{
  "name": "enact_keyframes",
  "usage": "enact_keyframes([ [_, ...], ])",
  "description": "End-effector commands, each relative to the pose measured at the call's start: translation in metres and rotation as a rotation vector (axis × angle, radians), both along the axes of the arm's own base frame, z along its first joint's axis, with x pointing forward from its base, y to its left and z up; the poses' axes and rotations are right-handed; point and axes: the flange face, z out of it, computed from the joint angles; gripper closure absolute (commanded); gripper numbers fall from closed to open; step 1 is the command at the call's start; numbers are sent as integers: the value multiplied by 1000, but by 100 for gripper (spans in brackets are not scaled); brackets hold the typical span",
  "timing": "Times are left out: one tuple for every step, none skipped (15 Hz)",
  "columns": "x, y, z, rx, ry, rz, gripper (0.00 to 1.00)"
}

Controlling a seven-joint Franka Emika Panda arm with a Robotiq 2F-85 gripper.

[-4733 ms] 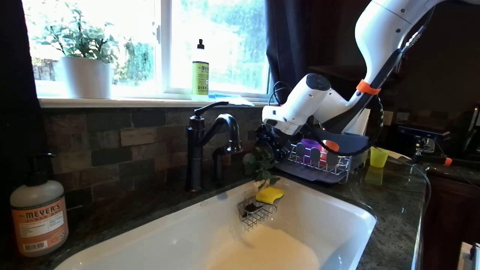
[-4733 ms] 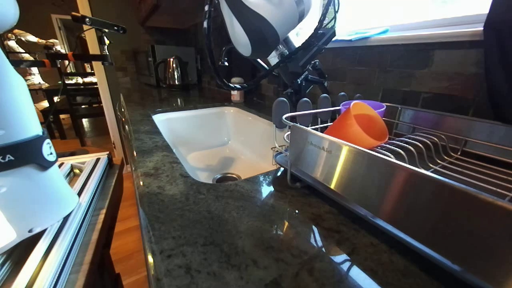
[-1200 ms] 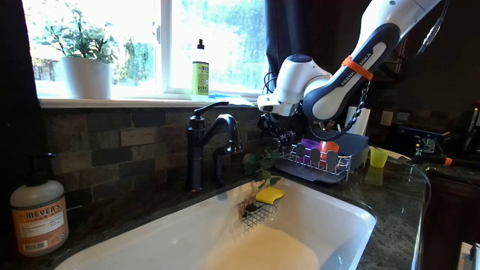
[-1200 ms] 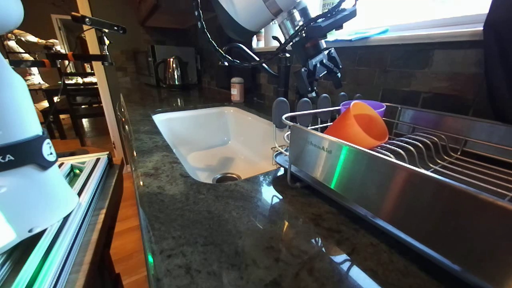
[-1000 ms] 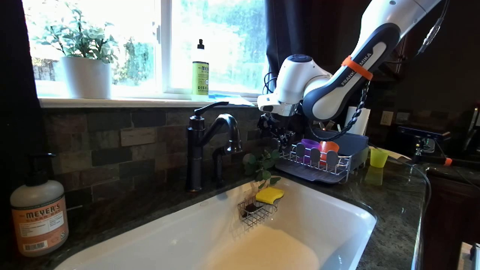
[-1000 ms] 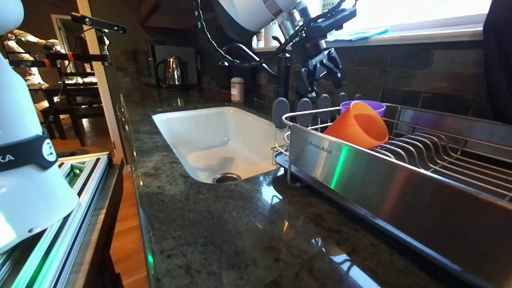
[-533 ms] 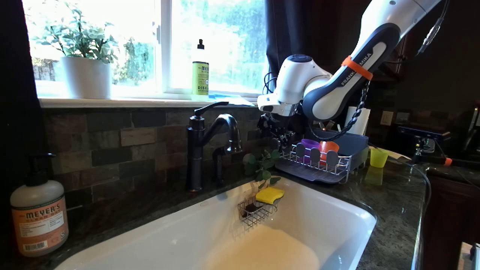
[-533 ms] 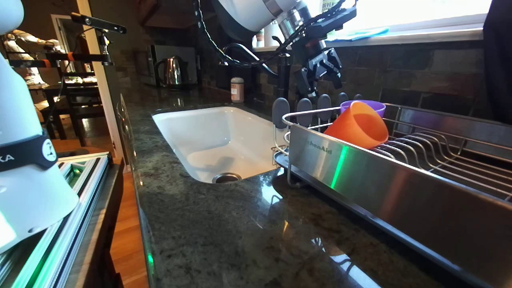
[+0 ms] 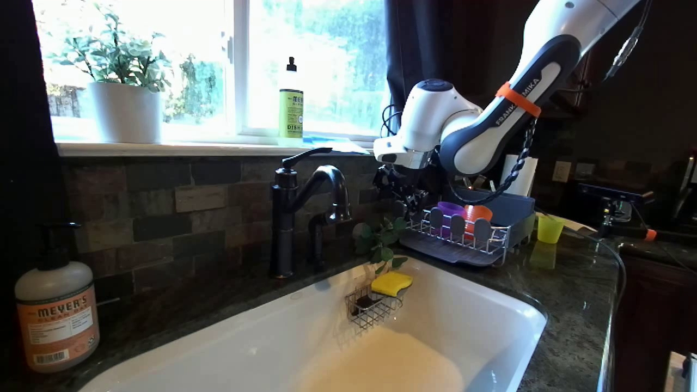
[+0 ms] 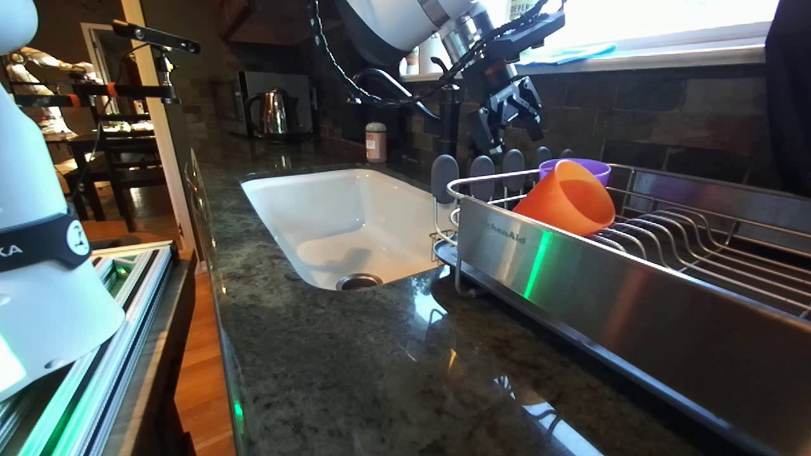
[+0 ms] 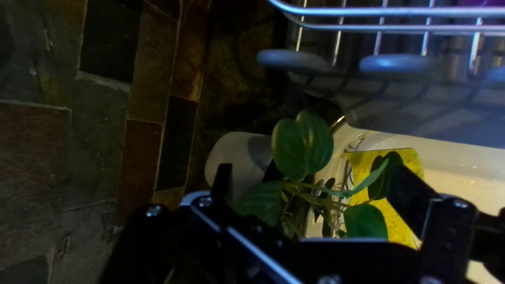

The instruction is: Move the toy plant to the sink

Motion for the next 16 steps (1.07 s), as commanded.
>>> enact_keyframes([
  [6, 2, -11, -7, -19, 34, 0],
  [9, 2, -13, -11, -31, 40, 0],
  [10, 3, -14, -13, -39, 45, 0],
  [14, 4, -15, -13, -59, 48, 0],
  [17, 5, -16, -16, -71, 49, 0],
  [21, 6, -18, -12, -85, 47, 0],
  [24, 7, -19, -10, -93, 47, 0],
  [28, 10, -23, -3, -98, 53, 0],
  [31, 12, -26, -1, -101, 54, 0],
  [33, 16, -31, 7, -100, 63, 0],
  [36, 19, -36, 11, -99, 69, 0],
  [39, 21, -42, 19, -98, 73, 1],
  [41, 23, -46, 21, -98, 75, 3],
  [44, 24, -50, 20, -99, 79, 6],
  [46, 25, -53, 21, -99, 78, 14],
  [48, 24, -57, 20, -99, 77, 17],
])
